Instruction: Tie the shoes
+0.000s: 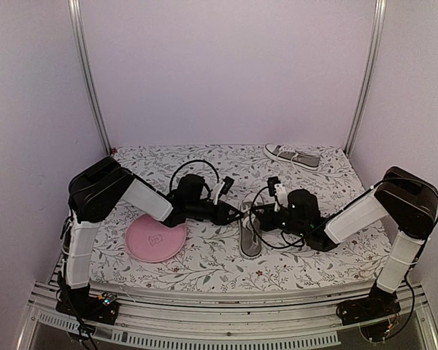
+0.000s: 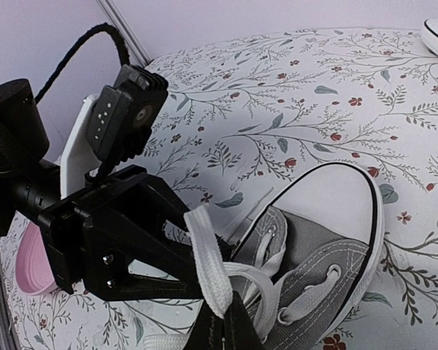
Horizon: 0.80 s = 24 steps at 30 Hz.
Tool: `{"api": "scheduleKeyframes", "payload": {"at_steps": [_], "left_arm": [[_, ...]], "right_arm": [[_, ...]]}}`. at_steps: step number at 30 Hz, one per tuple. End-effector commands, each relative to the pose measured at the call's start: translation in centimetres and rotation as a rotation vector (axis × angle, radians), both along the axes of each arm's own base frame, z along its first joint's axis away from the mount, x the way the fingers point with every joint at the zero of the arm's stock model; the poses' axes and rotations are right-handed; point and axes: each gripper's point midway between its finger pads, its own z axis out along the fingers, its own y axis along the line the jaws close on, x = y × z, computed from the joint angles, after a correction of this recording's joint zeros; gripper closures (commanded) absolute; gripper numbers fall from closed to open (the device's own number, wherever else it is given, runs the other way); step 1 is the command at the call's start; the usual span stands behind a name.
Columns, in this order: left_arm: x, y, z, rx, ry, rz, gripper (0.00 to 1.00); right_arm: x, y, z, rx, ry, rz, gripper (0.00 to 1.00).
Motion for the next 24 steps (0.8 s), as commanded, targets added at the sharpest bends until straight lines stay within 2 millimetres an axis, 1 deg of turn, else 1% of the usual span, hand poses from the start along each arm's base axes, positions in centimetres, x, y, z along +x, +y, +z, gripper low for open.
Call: {"api": "scheduleKeyframes", "payload": {"at_steps": [1, 3, 5, 8, 14, 16, 17, 20, 23, 24], "left_arm": [[-0.6, -1.1, 0.8, -0.049, -0.003, -0.059, 0.66], [-0.6, -1.1, 1.1, -0.051, -0.010, -0.055, 0.62], [-0.6, -0.9, 1.5, -0.060, -0.029, -0.049, 0.63], [-0.6, -1.1, 1.8, -0.068, -0.037, -0.058, 0.72], [-1.1, -1.3, 1.5, -0.068, -0.023, -0.088, 0.88], [-1.2, -1.2, 1.7, -0.069, -0.023, -0.089, 0.96], [-1.3, -1.1, 1.9, -0.071, -0.024, -0.090, 1.00], [-1.6, -0.7, 3.2, -0.082, -0.033, -0.076, 1.00], [-2.0, 0.0, 4.9, -0.115, -0.043, -0.050, 1.00], [-2.1, 0.1, 5.8, -0.134, -0.046, -0.045, 1.00]], "right_arm": [[-0.3, 0.0, 1.5, 0.025, -0.037, 0.027, 0.98], [-0.3, 0.1, 1.5, 0.027, -0.036, 0.031, 0.98], [-0.4, 0.0, 1.5, 0.026, -0.034, 0.031, 0.98], [-0.4, 0.0, 1.4, 0.025, -0.034, 0.032, 0.98], [-0.5, -0.1, 1.4, 0.025, -0.033, 0.032, 0.98], [-0.5, -0.1, 1.3, 0.022, -0.031, 0.035, 0.98], [-0.6, 0.0, 1.4, 0.023, -0.033, 0.042, 0.98], [-1.2, 0.3, 1.5, 0.010, -0.031, 0.086, 0.98], [-2.5, 0.9, 1.5, 0.006, -0.018, 0.164, 0.98], [-3.0, 1.1, 1.4, 0.003, -0.013, 0.191, 0.98]]}}
